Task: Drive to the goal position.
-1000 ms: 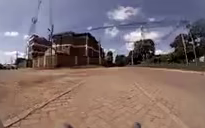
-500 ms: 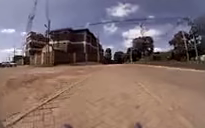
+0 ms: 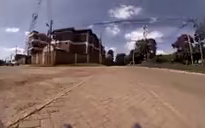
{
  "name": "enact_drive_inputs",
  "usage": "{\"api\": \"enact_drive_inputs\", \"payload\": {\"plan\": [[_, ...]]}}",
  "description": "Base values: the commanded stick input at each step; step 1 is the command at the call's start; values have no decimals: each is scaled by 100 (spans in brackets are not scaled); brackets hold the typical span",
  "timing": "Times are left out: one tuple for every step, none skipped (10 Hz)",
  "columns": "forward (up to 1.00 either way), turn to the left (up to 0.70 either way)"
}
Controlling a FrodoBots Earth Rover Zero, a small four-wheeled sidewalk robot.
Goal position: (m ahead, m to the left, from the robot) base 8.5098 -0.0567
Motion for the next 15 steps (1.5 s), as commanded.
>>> {"api": "enact_drive_inputs", "payload": {"plan": [[100,0],[100,0],[100,0],[100,0],[100,0],[100,0],[100,0],[100,0],[100,0],[100,0],[100,0],[100,-2],[100,-12],[100,-37],[100,-37]]}}
